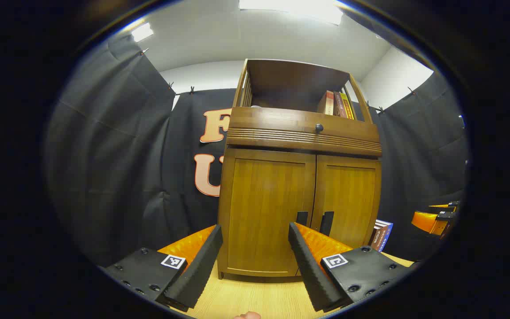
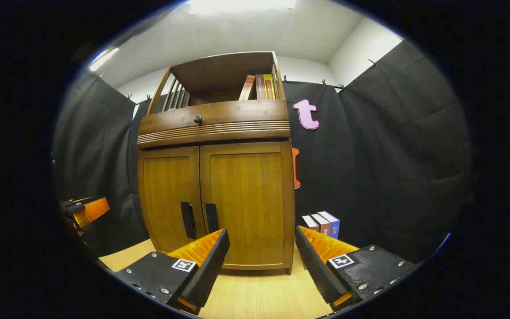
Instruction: Open the right door of the double-door shoe cabinet with the right hand, and open the left door with the left hand.
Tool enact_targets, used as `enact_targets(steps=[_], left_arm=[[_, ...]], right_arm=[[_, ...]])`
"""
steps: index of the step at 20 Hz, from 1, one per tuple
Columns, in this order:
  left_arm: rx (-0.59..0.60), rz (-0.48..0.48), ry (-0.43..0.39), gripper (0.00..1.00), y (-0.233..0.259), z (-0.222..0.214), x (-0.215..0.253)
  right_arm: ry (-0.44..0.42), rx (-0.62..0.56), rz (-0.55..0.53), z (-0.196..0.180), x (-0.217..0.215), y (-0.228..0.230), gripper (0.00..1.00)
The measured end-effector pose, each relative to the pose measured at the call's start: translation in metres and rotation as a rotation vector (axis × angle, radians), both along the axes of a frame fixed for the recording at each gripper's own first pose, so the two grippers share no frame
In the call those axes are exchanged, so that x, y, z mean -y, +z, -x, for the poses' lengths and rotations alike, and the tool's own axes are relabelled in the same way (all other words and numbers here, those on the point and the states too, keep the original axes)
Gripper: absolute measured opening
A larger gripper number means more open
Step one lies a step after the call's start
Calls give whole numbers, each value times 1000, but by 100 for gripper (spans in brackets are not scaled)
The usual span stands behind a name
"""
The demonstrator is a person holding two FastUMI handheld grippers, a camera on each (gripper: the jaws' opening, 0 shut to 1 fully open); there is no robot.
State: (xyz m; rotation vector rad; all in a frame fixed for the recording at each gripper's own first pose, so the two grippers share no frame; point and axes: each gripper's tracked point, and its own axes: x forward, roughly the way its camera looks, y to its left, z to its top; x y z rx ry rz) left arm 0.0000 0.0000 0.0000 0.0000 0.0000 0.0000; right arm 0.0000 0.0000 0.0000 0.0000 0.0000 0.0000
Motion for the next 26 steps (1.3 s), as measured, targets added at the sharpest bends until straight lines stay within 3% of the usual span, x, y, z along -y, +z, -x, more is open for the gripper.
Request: enact_targets(steps=[3,6,7,19,26], left_arm=[[-13,7,5,99,-3,-6,-1],[4,25,33,94,0,-13,-10],[8,30,42,94,0,-15,-12],[-5,11,75,97,-2,-18,-32],[-21,20,78,99,-3,-8,-37]], right_arm=[[33,-16,17,-1,-10,-4,93],[54,-27,33,-6,-19,-7,93],[55,-29,33,-6,-22,-8,100],[132,-36,-42,-36,-59,-6,100],[210,-40,-39,-110,-101,-7,100]])
